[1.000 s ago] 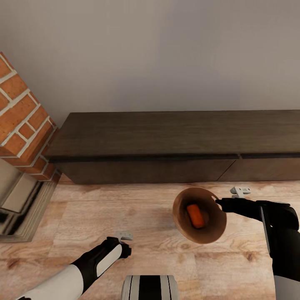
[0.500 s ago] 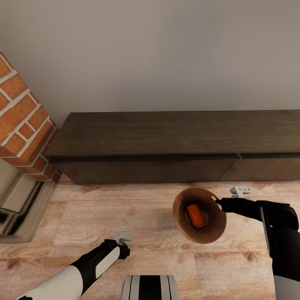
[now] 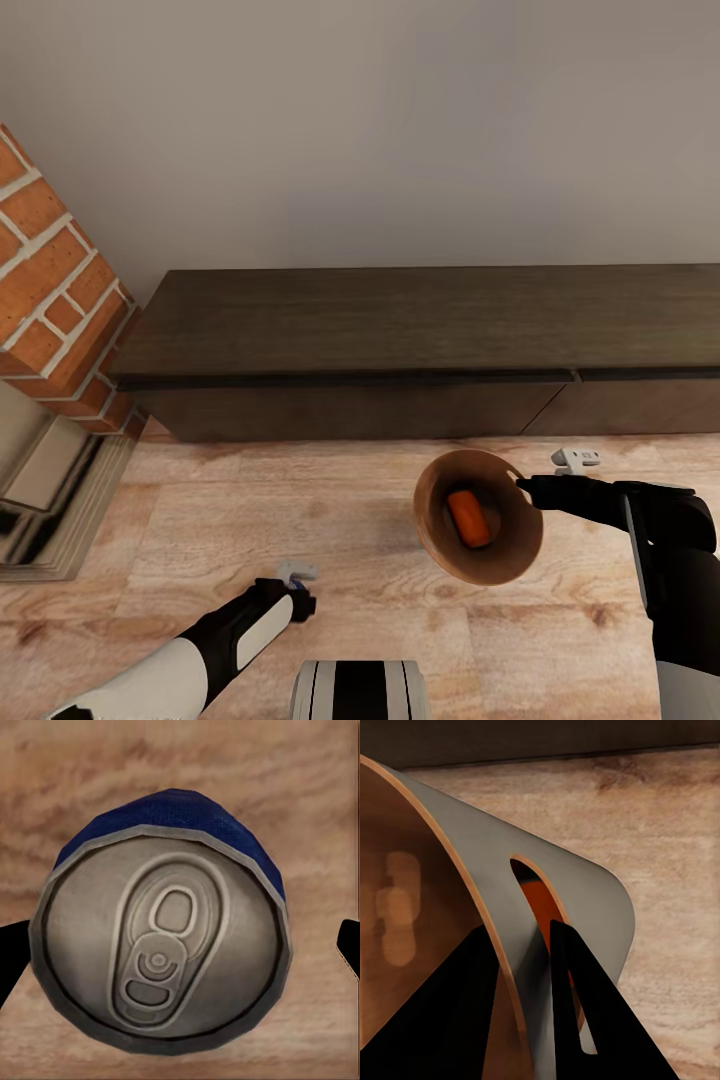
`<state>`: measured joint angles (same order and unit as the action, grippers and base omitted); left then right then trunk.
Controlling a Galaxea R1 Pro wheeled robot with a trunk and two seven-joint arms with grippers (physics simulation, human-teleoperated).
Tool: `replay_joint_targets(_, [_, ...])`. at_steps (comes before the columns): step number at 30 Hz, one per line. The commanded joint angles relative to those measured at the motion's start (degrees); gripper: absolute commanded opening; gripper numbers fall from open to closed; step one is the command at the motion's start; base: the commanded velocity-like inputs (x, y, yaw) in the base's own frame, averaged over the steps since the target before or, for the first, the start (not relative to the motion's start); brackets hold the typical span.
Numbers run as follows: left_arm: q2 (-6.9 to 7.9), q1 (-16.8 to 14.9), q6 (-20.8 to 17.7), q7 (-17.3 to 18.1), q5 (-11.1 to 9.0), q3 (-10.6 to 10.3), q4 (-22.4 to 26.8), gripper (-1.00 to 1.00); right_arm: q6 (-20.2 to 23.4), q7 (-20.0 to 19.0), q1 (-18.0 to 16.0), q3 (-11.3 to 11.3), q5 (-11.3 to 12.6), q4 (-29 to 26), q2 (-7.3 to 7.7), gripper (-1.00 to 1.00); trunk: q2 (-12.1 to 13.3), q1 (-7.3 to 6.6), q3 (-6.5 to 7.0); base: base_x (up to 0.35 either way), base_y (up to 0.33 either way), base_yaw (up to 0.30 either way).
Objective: Put the three can of soda from the living room inside the tash can in the kitchen.
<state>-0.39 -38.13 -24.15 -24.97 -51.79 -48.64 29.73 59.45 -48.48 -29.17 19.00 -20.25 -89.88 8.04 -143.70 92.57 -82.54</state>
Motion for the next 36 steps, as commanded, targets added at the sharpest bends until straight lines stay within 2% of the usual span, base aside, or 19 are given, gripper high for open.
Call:
replay_joint_targets(1, [0.01, -0.01, 0.16, 0.15, 0.1, -0.02, -0.01, 1.0, 0.55, -0.03, -0.01, -0.01, 1.18, -0.02, -0.02, -1.0, 0.0, -0.01, 0.0, 0.0, 0.0, 0.0])
replay_joint_targets(3, [0.03, -0.04, 0.37, 1.07, 0.97, 0.0, -0.02, 1.0, 0.55, -0.03, -0.01, -0.01, 1.18, -0.02, -0.03, -1.0, 0.0, -0.01, 0.0, 0.0, 0.0, 0.0])
replay_joint_targets(4, [0.03, -0.06, 0.41, 1.32, 1.3, 0.01, -0.02, -1.0, 0.55, -0.03, -0.01, -0.01, 1.18, -0.02, -0.03, -1.0, 0.0, -0.01, 0.0, 0.0, 0.0, 0.0])
replay_joint_targets(5, [-0.04, -0.09, 0.52, 1.94, 2.58, 0.02, -0.2, -1.0, 0.55, -0.03, -0.01, -0.01, 1.18, -0.03, -0.04, -1.0, 0.0, -0.01, 0.0, 0.0, 0.0, 0.0])
replay_joint_targets(7, [-0.35, -0.1, 0.87, 2.2, 3.3, 0.03, -0.85, -1.0, 0.55, -0.03, -0.01, -0.01, 1.18, -0.03, -0.04, -1.0, 0.0, -0.01, 0.0, 0.0, 0.0, 0.0])
replay_joint_targets(8, [-0.95, -0.17, 1.98, 2.32, 3.63, 0.04, -2.66, -1.0, 0.55, -0.03, -0.01, -0.01, 1.18, -0.03, -0.04, -1.0, 0.0, -0.01, 0.0, 0.0, 0.0, 0.0])
replay_joint_targets(13, [-2.51, -0.43, 3.16, 2.38, 3.85, 0.04, -6.08, -1.0, 0.55, -0.03, -0.01, -0.01, 1.18, -0.03, -0.04, -1.0, 0.0, -0.01, 0.0, 0.0, 0.0, 0.0])
replay_joint_targets(17, [-2.88, -0.44, 4.24, 2.24, 3.95, 0.02, -5.96, -1.0, 0.55, -0.03, -0.01, -0.01, 1.18, -0.01, 0.04, -1.0, 0.0, -0.01, 0.0, 0.0, 0.0, 0.0])
replay_joint_targets(20, [-3.05, -0.38, 4.22, 0.07, 4.04, -0.45, -1.18, -1.0, 0.55, -0.03, -0.03, -0.01, 1.18, -0.01, 0.12, -1.0, 0.0, -0.01, 0.0, 0.0, 0.0, 0.0])
replay_joint_targets(23, [-2.28, -0.34, 1.29, -5.18, 3.68, -0.58, 9.12, -1.0, 0.55, -0.03, -0.02, -0.01, 1.18, -0.01, 0.13, -1.0, 0.0, -0.01, 0.0, 0.0, 0.0, 0.0])
replay_joint_targets(25, [-0.82, -0.31, -2.87, -9.63, 3.39, -0.71, 16.18, -1.0, 0.55, -0.03, -0.01, 0.0, 1.18, -0.01, 0.13, -1.0, 0.0, -0.01, 0.0, 0.0, 0.0, 0.0])
replay_joint_targets(27, [1.37, -0.13, -7.86, -15.71, 3.08, -0.9, 26.32, -1.0, 0.55, -0.03, -0.01, 0.05, 1.17, -0.02, 0.19, -1.0, 0.0, -0.01, 0.0, 0.0, 0.0, 0.0])
replay_joint_targets(28, [3.34, 0.31, -11.59, -19.75, 2.63, -0.97, 34.25, -1.0, 0.55, -0.03, -0.01, 0.07, 1.17, -0.02, 0.21, -1.0, 0.0, -0.01, 0.0, 0.0, 0.0, 0.0])
replay_joint_targets(29, [5.11, 0.61, -13.66, -21.69, 1.68, -1.01, 38.85, -1.0, 0.55, -0.03, -0.01, 0.07, 1.18, -0.03, 0.22, -1.0, 0.0, -0.01, 0.0, 0.0, 0.0, 0.0])
replay_joint_targets(30, [6.95, 0.88, -14.78, -22.76, -0.26, -1.06, 41.87, -1.0, 0.55, -0.03, -0.01, 0.07, 1.18, -0.01, 0.22, -1.0, 0.0, -0.01, 0.0, 0.0, 0.0, 0.0])
replay_joint_targets(31, [8.62, 1.04, -15.43, -23.31, -3.09, -1.12, 43.58, -1.0, 0.55, -0.03, -0.01, 0.07, 1.16, -0.02, 0.22, -1.0, 0.0, -0.01, 0.0, 0.0, 0.0, 0.0])
replay_joint_targets(32, [10.57, 1.14, -15.93, -23.7, -7.01, -1.72, 45.02, -1.0, 0.55, -0.03, -0.01, 0.08, 1.17, 0.01, 0.22, -1.0, 0.0, -0.01, 0.0, 0.0, 0.0, 0.0])
replay_joint_targets(36, [14.52, 1.2, -16.3, -23.95, -12.88, -5.21, 48.71, -1.0, 0.55, -0.03, -0.01, 0.08, 1.16, -0.02, 0.22, -1.0, 0.0, -0.01, 0.0, 0.0, 0.0, 0.0])
